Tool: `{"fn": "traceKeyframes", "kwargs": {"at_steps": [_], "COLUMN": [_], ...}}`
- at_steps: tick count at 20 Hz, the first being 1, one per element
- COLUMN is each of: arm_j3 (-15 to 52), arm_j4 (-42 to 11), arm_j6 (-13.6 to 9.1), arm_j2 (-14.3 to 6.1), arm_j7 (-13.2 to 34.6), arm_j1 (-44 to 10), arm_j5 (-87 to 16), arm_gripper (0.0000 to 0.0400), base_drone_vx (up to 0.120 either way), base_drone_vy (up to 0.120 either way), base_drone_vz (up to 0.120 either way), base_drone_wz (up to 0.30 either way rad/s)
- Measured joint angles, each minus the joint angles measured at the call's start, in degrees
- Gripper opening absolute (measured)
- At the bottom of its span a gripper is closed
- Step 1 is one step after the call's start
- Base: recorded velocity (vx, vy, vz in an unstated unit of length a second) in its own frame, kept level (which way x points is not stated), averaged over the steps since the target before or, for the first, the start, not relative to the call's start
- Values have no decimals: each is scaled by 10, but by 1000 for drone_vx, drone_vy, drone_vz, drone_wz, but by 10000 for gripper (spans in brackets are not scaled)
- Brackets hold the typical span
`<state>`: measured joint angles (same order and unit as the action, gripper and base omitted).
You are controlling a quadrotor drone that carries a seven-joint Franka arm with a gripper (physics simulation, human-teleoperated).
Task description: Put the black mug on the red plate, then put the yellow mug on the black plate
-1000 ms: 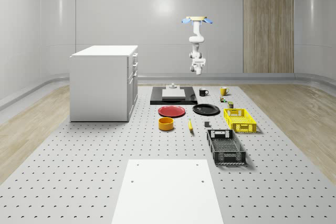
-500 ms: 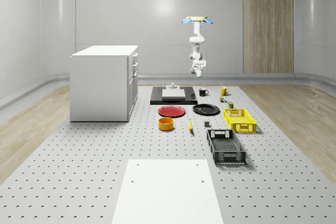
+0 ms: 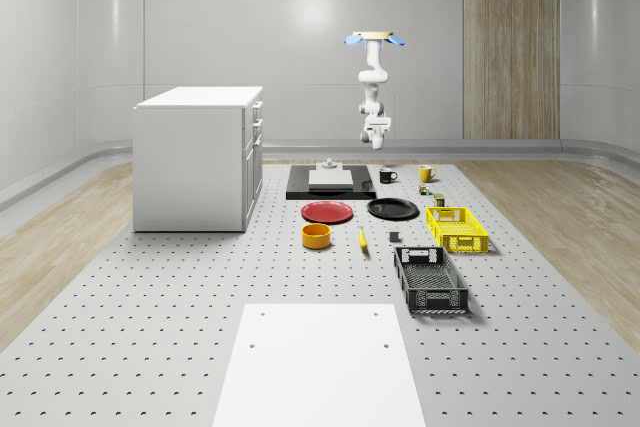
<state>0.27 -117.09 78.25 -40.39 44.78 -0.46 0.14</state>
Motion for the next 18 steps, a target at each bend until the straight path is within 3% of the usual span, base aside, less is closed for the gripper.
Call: {"fn": "traceKeyframes", "kwargs": {"at_steps": [18], "arm_j3": [5], "arm_j4": [-5], "arm_j6": [8], "arm_j2": [-5], "arm_j7": [0], "arm_j1": [-2], "arm_j5": [-6], "arm_gripper": [400], "base_drone_vx": [120], "base_drone_vy": [0], "base_drone_vz": [0], "base_drone_wz": [0]}}
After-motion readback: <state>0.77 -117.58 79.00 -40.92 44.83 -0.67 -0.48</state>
